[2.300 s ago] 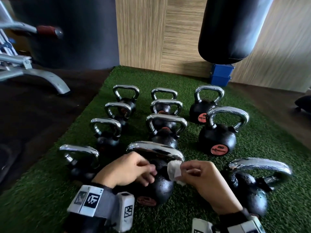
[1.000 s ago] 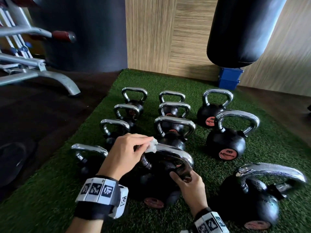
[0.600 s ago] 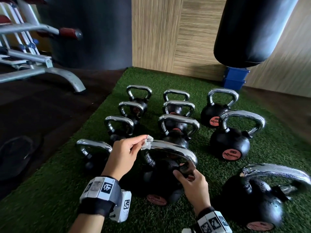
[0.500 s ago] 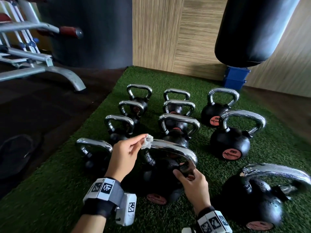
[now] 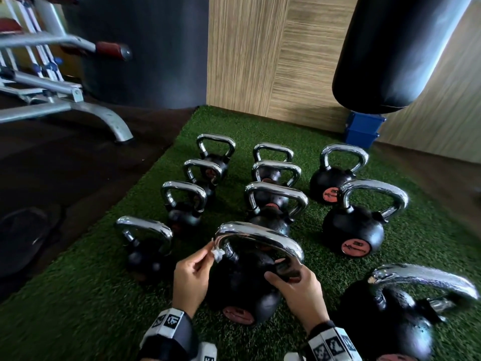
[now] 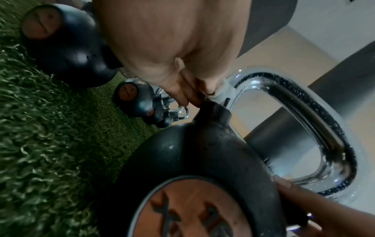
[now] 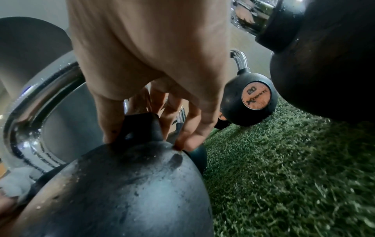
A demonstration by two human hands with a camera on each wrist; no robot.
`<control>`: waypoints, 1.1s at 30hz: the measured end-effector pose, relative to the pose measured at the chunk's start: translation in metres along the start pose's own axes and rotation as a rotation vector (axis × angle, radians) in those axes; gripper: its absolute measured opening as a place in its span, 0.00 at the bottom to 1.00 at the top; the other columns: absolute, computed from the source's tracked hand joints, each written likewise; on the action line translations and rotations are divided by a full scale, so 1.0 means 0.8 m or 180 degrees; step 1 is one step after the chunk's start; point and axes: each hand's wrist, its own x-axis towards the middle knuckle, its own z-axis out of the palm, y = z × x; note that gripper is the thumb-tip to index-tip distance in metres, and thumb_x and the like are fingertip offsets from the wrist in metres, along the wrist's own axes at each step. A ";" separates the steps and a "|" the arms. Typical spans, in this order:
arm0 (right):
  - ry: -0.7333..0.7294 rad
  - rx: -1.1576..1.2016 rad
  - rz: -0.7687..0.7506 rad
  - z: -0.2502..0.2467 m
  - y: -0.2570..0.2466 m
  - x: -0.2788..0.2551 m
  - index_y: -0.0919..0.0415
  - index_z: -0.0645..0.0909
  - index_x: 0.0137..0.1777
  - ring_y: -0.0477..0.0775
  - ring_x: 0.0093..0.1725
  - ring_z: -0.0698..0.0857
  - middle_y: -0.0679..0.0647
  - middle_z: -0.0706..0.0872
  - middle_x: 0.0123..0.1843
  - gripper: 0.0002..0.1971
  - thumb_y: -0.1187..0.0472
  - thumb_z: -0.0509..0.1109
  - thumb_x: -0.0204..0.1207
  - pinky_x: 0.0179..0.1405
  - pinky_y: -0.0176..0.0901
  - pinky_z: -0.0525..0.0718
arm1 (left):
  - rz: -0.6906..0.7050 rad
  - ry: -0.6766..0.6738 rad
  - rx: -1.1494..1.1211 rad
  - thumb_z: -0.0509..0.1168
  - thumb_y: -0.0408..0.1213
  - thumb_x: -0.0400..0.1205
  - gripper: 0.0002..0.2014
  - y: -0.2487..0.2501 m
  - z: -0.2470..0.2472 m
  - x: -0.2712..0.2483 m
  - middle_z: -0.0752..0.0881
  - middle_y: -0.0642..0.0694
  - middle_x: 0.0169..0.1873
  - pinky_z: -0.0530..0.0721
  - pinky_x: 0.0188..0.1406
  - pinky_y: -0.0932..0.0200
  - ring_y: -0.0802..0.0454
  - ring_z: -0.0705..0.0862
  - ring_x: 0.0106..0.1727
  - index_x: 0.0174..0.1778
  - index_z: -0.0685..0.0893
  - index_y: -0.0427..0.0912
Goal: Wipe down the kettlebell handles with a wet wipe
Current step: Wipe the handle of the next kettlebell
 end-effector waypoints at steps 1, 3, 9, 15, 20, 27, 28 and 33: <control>0.0011 -0.0021 0.0025 0.000 0.000 0.001 0.47 0.86 0.38 0.26 0.38 0.86 0.30 0.89 0.34 0.17 0.43 0.89 0.56 0.29 0.19 0.77 | -0.0103 0.0056 -0.0083 0.73 0.24 0.81 0.14 -0.001 0.001 -0.003 0.93 0.56 0.53 0.84 0.57 0.74 0.65 0.90 0.57 0.62 0.90 0.37; 0.0017 -0.0119 -0.0041 -0.001 0.000 0.002 0.46 0.86 0.38 0.22 0.39 0.84 0.29 0.89 0.35 0.18 0.42 0.89 0.56 0.29 0.18 0.77 | -0.0392 0.0158 -0.0384 0.74 0.27 0.81 0.13 -0.002 0.006 -0.008 0.94 0.55 0.51 0.86 0.57 0.72 0.63 0.91 0.56 0.61 0.91 0.39; -0.0130 -0.0259 -0.0140 -0.017 -0.001 -0.005 0.48 0.89 0.41 0.32 0.39 0.88 0.38 0.92 0.37 0.19 0.45 0.90 0.53 0.38 0.26 0.82 | -0.0363 0.0177 -0.0351 0.78 0.23 0.76 0.14 0.005 0.008 -0.001 0.94 0.47 0.49 0.88 0.53 0.70 0.57 0.93 0.51 0.58 0.91 0.36; -0.0514 -0.0585 -0.0692 -0.044 -0.001 -0.039 0.51 0.88 0.37 0.39 0.38 0.88 0.42 0.89 0.38 0.16 0.42 0.85 0.57 0.34 0.31 0.84 | -0.0089 0.0007 0.0564 0.81 0.37 0.76 0.12 0.021 0.031 0.030 0.94 0.48 0.49 0.81 0.50 0.82 0.71 0.89 0.48 0.54 0.94 0.40; -0.0687 -0.0998 -0.1344 -0.041 -0.013 -0.053 0.59 0.88 0.37 0.45 0.38 0.87 0.45 0.88 0.42 0.05 0.58 0.76 0.67 0.40 0.47 0.87 | 0.0372 -0.0274 0.1267 0.81 0.39 0.76 0.10 0.041 0.065 0.058 0.94 0.45 0.45 0.80 0.41 0.78 0.60 0.91 0.45 0.50 0.95 0.42; -0.0843 -0.0949 -0.1407 -0.015 -0.025 -0.065 0.58 0.93 0.46 0.39 0.45 0.81 0.41 0.86 0.44 0.17 0.57 0.63 0.70 0.45 0.24 0.77 | 0.0821 -0.0759 0.1613 0.78 0.35 0.78 0.05 0.063 0.092 0.065 0.90 0.37 0.29 0.71 0.24 0.69 0.48 0.88 0.28 0.37 0.94 0.39; -0.0748 -0.0945 -0.1399 -0.015 -0.025 -0.059 0.56 0.94 0.48 0.41 0.47 0.81 0.42 0.87 0.44 0.18 0.58 0.62 0.69 0.47 0.27 0.77 | 0.0844 -0.0791 0.1624 0.79 0.35 0.78 0.03 0.064 0.091 0.063 0.90 0.38 0.30 0.75 0.26 0.63 0.45 0.89 0.30 0.39 0.95 0.40; -0.0139 -0.0836 -0.0837 0.006 -0.030 0.005 0.54 0.83 0.70 0.54 0.68 0.80 0.53 0.84 0.66 0.21 0.57 0.74 0.77 0.73 0.52 0.76 | 0.0707 -0.0784 0.1525 0.80 0.36 0.77 0.06 0.064 0.084 0.056 0.95 0.48 0.42 0.72 0.33 0.84 0.54 0.93 0.42 0.48 0.96 0.44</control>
